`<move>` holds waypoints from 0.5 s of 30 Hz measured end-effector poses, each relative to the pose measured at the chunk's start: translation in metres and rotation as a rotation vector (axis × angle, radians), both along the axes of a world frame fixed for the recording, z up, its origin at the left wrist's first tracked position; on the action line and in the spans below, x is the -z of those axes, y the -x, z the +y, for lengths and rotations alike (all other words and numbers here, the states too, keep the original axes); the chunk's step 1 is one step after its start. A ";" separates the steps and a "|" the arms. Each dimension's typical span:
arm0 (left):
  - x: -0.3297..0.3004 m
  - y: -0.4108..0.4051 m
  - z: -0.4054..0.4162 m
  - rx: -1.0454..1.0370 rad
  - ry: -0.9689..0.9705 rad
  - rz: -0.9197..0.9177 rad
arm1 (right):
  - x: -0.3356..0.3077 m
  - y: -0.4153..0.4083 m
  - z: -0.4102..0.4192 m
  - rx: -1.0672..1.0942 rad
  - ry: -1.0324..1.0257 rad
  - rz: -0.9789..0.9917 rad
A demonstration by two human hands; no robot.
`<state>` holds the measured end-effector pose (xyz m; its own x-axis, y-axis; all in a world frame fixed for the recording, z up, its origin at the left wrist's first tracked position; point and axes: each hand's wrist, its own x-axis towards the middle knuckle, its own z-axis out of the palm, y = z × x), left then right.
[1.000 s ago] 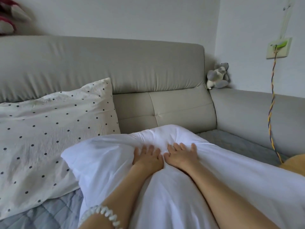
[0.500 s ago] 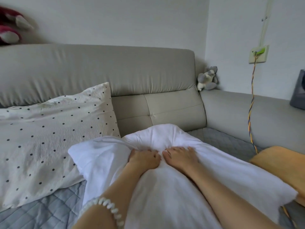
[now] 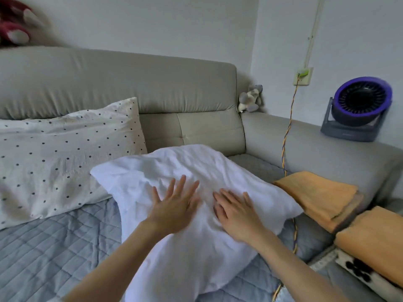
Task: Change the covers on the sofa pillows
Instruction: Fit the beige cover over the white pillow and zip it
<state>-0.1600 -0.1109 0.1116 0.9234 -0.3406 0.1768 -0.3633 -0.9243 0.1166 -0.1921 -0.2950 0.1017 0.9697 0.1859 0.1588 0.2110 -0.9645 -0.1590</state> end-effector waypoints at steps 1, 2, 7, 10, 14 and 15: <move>-0.005 0.008 -0.003 0.021 0.078 -0.051 | -0.004 0.010 -0.006 0.020 -0.023 0.004; 0.000 0.018 -0.004 0.053 0.113 -0.063 | -0.003 0.022 -0.017 0.049 -0.024 0.004; 0.042 0.043 -0.001 -0.004 0.004 0.040 | -0.002 0.085 -0.108 0.324 0.111 -0.038; 0.017 0.045 -0.025 0.019 0.107 -0.088 | 0.002 0.116 -0.172 0.534 0.110 -0.026; 0.004 0.050 -0.062 0.078 0.167 -0.173 | 0.013 0.144 -0.232 0.807 0.015 0.071; 0.010 0.048 -0.067 0.060 0.140 -0.141 | 0.017 0.148 -0.240 0.831 -0.015 0.105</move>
